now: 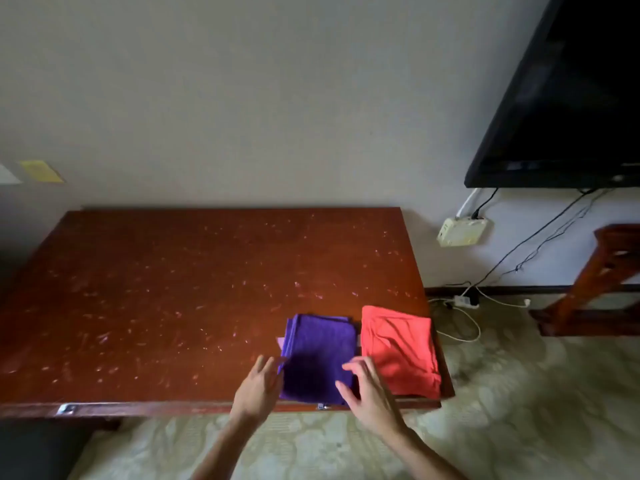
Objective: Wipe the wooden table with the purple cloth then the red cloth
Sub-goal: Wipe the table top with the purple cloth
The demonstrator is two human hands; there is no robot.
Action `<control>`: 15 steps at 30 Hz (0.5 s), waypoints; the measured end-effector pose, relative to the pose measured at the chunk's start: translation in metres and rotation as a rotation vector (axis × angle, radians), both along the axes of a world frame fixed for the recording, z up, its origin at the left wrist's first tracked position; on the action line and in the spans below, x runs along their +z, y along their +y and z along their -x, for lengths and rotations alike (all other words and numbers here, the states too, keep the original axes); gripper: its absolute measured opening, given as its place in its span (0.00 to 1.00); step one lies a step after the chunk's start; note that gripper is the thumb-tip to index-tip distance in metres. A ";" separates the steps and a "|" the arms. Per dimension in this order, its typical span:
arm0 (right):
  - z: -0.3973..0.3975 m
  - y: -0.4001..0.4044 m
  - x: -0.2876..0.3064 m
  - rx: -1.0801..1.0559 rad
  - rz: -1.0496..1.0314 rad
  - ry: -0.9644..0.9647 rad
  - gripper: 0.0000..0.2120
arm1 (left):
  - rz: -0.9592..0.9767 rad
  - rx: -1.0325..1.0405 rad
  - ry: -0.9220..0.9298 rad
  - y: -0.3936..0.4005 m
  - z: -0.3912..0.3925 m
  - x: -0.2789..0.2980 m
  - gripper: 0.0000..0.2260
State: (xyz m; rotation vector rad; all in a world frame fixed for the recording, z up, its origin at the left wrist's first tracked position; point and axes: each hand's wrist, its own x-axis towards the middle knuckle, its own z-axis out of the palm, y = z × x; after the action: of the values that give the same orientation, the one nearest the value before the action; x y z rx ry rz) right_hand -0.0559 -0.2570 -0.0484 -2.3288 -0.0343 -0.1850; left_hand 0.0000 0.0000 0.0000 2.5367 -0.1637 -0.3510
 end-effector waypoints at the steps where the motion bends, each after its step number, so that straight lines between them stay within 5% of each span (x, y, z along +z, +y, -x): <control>1: -0.012 0.010 -0.001 0.005 0.039 -0.037 0.18 | -0.009 -0.018 -0.042 -0.003 -0.013 -0.002 0.22; 5: -0.050 0.050 0.000 -0.057 0.254 0.021 0.28 | -0.096 -0.026 -0.084 -0.013 -0.053 -0.010 0.13; 15: -0.085 0.073 -0.047 -0.107 0.544 0.084 0.31 | -0.250 -0.126 -0.283 -0.019 -0.135 -0.071 0.20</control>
State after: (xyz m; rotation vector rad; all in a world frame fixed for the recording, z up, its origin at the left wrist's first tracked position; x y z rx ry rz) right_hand 0.0286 -0.1843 -0.0953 -2.8816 0.0934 -0.1428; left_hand 0.1350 -0.0188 -0.0710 2.8230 -0.4123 -0.0602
